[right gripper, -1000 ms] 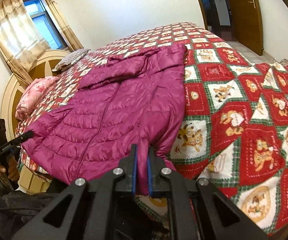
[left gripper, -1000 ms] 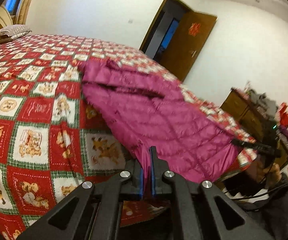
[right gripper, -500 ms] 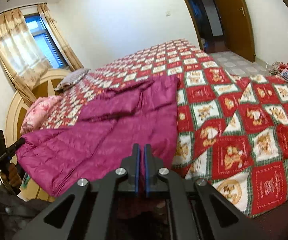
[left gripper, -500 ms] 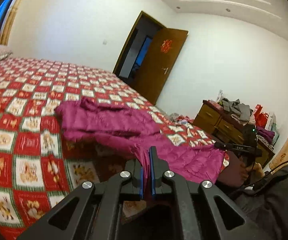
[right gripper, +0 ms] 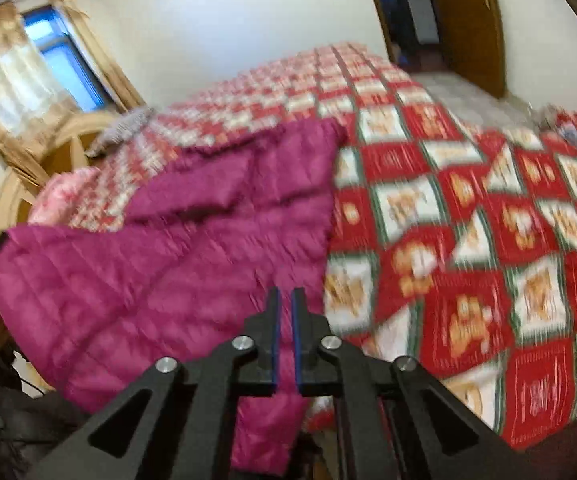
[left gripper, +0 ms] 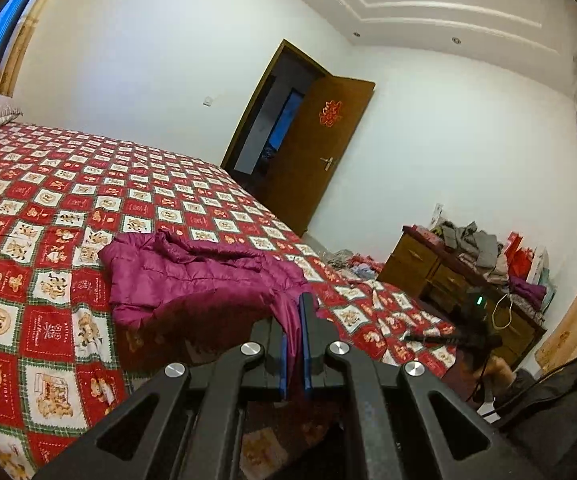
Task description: Fold large clothes
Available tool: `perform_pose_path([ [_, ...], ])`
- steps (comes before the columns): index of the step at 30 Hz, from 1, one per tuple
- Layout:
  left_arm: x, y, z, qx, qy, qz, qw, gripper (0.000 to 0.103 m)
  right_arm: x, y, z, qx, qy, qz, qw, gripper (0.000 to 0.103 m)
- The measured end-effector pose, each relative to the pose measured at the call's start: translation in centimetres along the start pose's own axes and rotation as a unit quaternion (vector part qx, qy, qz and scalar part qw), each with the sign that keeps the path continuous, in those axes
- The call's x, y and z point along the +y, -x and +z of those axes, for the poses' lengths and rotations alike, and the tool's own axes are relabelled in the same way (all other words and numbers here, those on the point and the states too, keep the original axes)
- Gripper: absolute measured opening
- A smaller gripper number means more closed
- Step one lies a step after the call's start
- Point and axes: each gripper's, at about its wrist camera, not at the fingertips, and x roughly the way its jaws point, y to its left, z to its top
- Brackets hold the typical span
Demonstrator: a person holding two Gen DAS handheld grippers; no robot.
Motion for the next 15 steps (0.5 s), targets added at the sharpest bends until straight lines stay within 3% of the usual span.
perform_pose_path([
  [3, 0.9, 0.1, 0.1, -0.005, 0.010, 0.005, 0.9999, 0.004, -1.2, -0.8, -1.9, 0.031, -0.041, 0.026, 0.998, 0.036],
  [5, 1.6, 0.3, 0.2, -0.007, 0.016, 0.007, 0.9998, 0.004, -1.5, -1.7, -3.5, 0.056, -0.072, 0.056, 0.994, 0.062],
  [6, 1.6, 0.3, 0.3, -0.008, 0.017, 0.007, 0.9998, 0.004, -1.5, -2.2, -4.2, 0.067, -0.088, 0.071, 0.991, 0.067],
  [15, 1.6, 1.0, 0.1, -0.007, 0.006, 0.011, 0.9999, 0.004, -1.8, -7.2, -9.7, 0.158, -0.161, 0.133, 0.965, 0.068],
])
